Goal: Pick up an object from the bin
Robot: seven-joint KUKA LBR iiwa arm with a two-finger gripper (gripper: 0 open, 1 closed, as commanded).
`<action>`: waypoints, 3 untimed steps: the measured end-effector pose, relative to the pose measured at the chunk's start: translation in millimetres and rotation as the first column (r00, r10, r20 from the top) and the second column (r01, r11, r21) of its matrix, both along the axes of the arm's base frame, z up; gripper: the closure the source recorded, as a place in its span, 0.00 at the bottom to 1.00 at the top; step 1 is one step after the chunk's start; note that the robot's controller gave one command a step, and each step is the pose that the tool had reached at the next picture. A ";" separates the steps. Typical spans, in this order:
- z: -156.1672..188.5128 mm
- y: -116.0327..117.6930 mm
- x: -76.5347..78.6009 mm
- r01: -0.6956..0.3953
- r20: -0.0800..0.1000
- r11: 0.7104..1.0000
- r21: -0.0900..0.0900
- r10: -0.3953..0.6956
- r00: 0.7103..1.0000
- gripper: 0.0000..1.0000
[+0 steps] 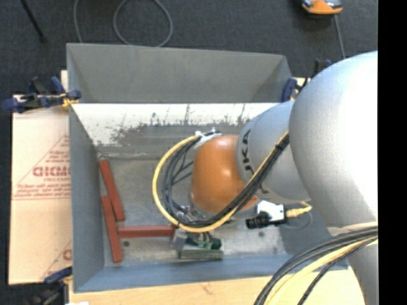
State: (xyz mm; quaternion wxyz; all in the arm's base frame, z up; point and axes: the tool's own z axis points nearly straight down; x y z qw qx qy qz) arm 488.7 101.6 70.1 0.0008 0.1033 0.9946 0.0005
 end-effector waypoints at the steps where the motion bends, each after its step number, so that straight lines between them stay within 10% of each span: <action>1: 11.1 -27.2 -1.2 0.021 -0.001 1.000 -0.002 -0.021 1.000 1.00; 2: 126.4 -15.7 6.2 -0.001 0.009 1.000 0.001 0.001 1.000 1.00; 3: 121.8 -16.2 4.5 0.003 0.001 1.000 0.000 -0.003 1.000 0.00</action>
Offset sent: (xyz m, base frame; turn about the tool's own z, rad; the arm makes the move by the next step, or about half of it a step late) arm -0.0017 -0.0249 0.0106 0.0177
